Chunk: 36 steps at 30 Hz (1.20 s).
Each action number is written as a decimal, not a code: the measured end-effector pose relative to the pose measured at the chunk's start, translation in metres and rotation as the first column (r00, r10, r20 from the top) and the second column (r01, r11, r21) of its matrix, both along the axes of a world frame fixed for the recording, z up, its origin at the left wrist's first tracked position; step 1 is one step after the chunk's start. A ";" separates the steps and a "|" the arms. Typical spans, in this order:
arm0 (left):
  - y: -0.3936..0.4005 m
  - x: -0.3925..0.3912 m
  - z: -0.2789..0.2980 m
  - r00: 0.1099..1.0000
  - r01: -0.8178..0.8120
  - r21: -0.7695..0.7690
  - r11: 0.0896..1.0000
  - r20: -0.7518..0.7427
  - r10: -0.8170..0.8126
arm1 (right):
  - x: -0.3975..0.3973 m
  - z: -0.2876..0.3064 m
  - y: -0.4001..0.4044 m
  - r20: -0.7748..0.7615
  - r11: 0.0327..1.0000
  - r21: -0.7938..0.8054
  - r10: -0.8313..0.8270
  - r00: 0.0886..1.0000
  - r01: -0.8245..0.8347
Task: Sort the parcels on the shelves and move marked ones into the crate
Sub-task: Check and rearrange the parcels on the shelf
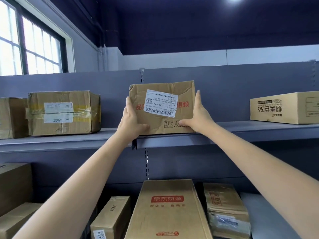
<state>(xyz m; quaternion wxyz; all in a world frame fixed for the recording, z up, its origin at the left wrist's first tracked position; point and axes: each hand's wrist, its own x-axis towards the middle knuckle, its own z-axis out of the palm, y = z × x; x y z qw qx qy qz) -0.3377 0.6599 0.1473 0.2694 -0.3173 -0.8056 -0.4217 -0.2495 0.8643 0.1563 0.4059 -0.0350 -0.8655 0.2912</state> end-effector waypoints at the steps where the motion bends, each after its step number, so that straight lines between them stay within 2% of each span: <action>1: 0.001 -0.004 0.001 1.000 -0.011 -0.015 1.000 0.008 0.011 | -0.005 -0.001 0.001 -0.001 1.000 0.012 -0.005 1.000 0.005; 5: 0.010 -0.021 0.008 0.998 -0.043 -0.066 0.997 0.047 0.047 | -0.024 -0.003 0.004 0.038 0.989 0.082 -0.123 0.992 0.120; 9: 0.021 -0.039 0.014 0.991 -0.044 -0.119 0.992 0.121 0.058 | -0.041 -0.001 0.008 0.148 0.975 0.116 -0.204 0.968 0.188; 17: 0.030 -0.081 0.013 0.973 -0.102 -0.102 0.990 0.196 0.120 | -0.072 -0.001 0.007 0.233 0.992 0.085 -0.115 0.966 0.097; 20: 0.032 -0.094 0.003 0.962 -0.167 -0.123 0.978 0.198 0.189 | -0.080 -0.005 0.014 0.286 1.000 0.004 -0.022 0.958 0.022; 25: 0.036 -0.110 -0.002 0.960 -0.241 -0.129 0.962 0.116 0.256 | -0.086 -0.008 0.022 0.314 0.998 -0.059 0.007 0.949 0.012; 29: 0.035 -0.113 -0.002 0.948 -0.243 -0.149 0.958 0.175 0.267 | -0.083 -0.007 0.023 0.341 0.998 -0.064 0.002 0.940 0.021; 32: 0.036 -0.104 0.000 0.946 -0.242 -0.133 0.961 0.187 0.264 | -0.076 -0.008 0.016 0.297 0.995 -0.062 -0.054 0.953 0.076; 34: 0.034 -0.094 0.001 0.957 -0.229 -0.074 0.971 0.166 0.239 | -0.068 -0.006 0.008 0.143 0.991 -0.034 -0.124 0.982 0.130; 36: 0.029 -0.080 0.004 0.984 -0.178 0.068 0.982 0.040 0.175 | -0.053 -0.005 0.001 -0.056 0.984 0.012 -0.177 0.983 0.178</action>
